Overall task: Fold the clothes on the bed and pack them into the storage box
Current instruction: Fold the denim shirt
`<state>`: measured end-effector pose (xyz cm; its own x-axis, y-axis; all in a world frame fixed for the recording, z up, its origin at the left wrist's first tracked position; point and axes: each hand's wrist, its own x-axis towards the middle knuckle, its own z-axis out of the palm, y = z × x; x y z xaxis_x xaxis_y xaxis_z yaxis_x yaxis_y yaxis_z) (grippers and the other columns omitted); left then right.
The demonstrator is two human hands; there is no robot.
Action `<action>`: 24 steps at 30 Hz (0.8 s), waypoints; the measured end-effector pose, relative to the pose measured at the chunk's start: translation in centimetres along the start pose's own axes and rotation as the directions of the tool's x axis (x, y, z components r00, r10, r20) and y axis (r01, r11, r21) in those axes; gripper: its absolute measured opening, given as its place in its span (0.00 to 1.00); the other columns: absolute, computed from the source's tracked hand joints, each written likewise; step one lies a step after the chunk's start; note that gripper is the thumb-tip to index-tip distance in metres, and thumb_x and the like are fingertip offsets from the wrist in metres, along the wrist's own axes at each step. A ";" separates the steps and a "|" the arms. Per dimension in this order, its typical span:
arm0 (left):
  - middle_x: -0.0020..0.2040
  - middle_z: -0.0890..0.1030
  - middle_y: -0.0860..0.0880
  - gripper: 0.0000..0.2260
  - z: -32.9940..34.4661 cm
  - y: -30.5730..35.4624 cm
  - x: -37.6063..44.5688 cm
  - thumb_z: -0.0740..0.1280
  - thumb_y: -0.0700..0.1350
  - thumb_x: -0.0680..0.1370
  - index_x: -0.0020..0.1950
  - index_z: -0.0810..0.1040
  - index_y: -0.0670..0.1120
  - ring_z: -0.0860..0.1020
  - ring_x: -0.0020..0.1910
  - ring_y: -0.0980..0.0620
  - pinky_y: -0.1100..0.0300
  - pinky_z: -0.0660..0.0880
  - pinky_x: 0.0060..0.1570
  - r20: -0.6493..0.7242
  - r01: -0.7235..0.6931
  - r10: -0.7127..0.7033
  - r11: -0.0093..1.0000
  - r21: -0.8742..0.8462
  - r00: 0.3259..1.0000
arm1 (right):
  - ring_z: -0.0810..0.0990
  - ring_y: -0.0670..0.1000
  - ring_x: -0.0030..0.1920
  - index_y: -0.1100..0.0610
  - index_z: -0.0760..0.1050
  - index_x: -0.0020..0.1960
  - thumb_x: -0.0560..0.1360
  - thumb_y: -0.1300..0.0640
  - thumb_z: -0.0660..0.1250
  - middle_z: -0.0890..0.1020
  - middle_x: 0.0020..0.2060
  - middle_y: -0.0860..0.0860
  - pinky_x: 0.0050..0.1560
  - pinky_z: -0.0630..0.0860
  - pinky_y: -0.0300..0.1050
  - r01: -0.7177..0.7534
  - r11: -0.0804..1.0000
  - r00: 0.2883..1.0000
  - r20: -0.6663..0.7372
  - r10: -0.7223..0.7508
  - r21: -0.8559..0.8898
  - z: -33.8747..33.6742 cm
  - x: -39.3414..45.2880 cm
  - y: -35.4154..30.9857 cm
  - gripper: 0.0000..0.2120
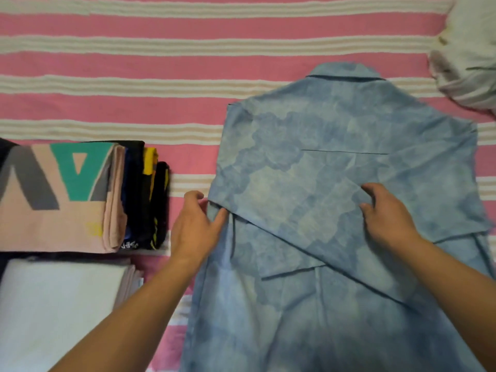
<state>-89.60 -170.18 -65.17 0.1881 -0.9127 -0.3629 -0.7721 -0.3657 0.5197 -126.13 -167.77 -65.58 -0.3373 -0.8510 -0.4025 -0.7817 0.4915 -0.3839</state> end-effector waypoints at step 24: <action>0.54 0.82 0.43 0.12 0.7 -3.5 0.3 0.65 0.51 0.81 0.60 0.67 0.50 0.79 0.53 0.38 0.49 0.73 0.46 -0.151 0.104 -0.139 0.970 -0.222 0.979 | 0.79 0.53 0.53 0.53 0.80 0.57 0.78 0.56 0.68 0.81 0.51 0.52 0.62 0.75 0.49 0.487 0.866 0.873 -0.025 -0.488 0.113 11.8 15.9 -31.8 0.09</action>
<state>-87.27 -169.03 -67.63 0.3832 -0.8699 -0.3106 -0.5943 -0.4896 0.6380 -100.48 -194.77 -69.57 0.0739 -0.9869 -0.1431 -0.7819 0.0317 -0.6225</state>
